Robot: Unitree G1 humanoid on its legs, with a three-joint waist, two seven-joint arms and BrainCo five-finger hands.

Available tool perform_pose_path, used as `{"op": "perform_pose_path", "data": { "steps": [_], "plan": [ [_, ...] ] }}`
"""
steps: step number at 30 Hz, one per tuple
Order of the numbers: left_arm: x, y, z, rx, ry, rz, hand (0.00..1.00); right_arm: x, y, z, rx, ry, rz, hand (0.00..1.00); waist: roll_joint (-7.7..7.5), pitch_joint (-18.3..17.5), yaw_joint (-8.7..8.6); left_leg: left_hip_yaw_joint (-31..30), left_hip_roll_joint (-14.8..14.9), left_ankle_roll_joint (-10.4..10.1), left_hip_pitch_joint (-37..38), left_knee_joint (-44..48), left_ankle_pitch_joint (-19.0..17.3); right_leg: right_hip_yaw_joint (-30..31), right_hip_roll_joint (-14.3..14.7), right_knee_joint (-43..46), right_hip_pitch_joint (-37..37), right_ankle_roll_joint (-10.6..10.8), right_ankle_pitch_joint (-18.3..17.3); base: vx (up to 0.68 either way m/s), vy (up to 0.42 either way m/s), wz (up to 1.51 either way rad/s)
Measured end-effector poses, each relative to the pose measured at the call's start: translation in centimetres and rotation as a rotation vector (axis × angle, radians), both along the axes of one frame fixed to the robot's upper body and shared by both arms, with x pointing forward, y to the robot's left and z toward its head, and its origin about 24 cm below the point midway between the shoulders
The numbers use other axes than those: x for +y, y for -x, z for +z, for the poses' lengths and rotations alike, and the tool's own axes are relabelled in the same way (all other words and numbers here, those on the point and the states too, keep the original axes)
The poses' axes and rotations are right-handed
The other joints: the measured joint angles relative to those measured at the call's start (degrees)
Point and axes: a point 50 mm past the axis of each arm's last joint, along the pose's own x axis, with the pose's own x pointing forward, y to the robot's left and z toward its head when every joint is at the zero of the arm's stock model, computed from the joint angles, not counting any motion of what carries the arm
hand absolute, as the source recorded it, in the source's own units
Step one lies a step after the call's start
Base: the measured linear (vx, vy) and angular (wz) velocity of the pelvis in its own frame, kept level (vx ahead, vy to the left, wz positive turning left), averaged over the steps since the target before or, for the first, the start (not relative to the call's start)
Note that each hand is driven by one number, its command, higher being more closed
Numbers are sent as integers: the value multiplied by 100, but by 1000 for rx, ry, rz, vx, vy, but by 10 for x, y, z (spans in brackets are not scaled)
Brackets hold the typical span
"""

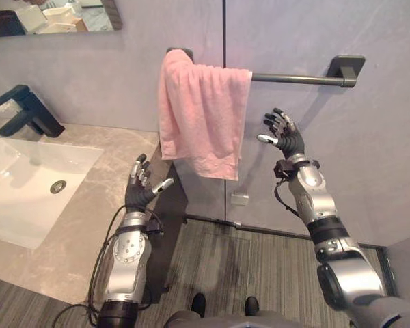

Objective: Organize washtable

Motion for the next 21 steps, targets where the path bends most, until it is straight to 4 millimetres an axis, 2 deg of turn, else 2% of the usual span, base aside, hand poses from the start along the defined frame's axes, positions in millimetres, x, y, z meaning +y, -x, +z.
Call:
{"op": "perform_pose_path", "data": {
  "steps": [5,10,14,18,19,21],
  "plan": [
    [-1,-2,3,-12,-3,-1,0,8,-8,16,-33,3,21,0,28,43,51,-2,0,-6,-42,-2,4,-6,3,21,-59,-14,-10,0,0,0],
    [-1,-2,7,-27,-4,-1,0,25,-12,27,-60,24,73,0,15,174,74,-140,5,-35,-165,9,44,-147,-7,34,-117,-18,-12,-26,-4,15],
    [-2,-1,7,-31,-4,-2,0,46,-11,23,-53,18,129,0,14,196,147,-208,7,-42,-227,2,65,-212,-11,45,-162,-24,-17,1,-7,8],
    [-1,1,5,-22,-4,3,0,51,-10,22,-50,8,139,0,14,201,158,-264,6,-53,-260,5,73,-267,-17,45,-167,-40,-28,8,-6,8],
    [-1,1,5,-22,-3,3,0,52,-10,22,-49,11,143,100,12,203,152,-270,7,-55,-266,6,74,-273,-16,45,-170,-41,-29,0,0,0],
    [-1,1,5,-23,-2,5,0,56,-10,21,-48,22,157,100,13,205,133,-277,9,-55,-270,9,74,-281,-13,46,-170,-44,-32,0,0,0]
  ]
}}
